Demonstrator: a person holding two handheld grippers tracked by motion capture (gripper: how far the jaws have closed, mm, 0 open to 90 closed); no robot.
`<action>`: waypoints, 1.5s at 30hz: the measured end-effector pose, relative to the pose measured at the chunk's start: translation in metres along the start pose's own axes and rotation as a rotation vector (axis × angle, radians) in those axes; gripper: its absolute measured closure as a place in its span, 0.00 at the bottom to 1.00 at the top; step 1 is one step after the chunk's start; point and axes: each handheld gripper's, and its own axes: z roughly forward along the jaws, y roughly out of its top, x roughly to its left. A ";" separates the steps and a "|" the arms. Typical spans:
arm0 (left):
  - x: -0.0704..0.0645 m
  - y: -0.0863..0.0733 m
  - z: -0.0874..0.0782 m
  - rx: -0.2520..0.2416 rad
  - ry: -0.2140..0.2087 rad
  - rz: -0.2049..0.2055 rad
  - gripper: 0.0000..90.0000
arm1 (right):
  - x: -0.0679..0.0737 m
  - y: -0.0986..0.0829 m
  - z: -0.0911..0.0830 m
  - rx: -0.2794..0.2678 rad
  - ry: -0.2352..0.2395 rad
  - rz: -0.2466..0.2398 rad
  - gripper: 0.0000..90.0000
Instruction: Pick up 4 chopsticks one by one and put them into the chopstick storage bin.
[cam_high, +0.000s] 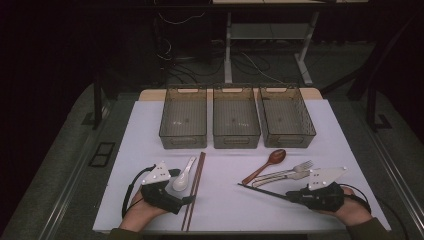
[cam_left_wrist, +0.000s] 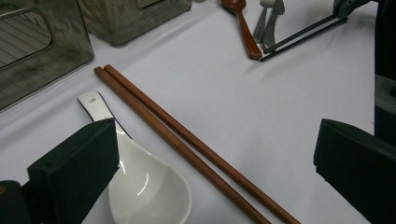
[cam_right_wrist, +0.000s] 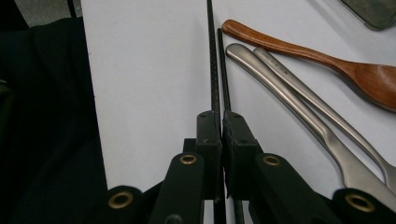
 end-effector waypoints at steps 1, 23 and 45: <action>-0.001 0.000 -0.001 -0.004 0.001 0.001 0.00 | 0.000 0.001 0.000 -0.002 0.000 0.001 0.95; -0.002 -0.001 -0.001 0.002 -0.001 0.015 0.00 | -0.017 0.031 0.007 -0.073 0.000 0.013 0.95; -0.004 0.001 0.000 -0.015 -0.006 0.011 0.00 | -0.031 0.061 0.014 -0.128 -0.054 0.066 0.95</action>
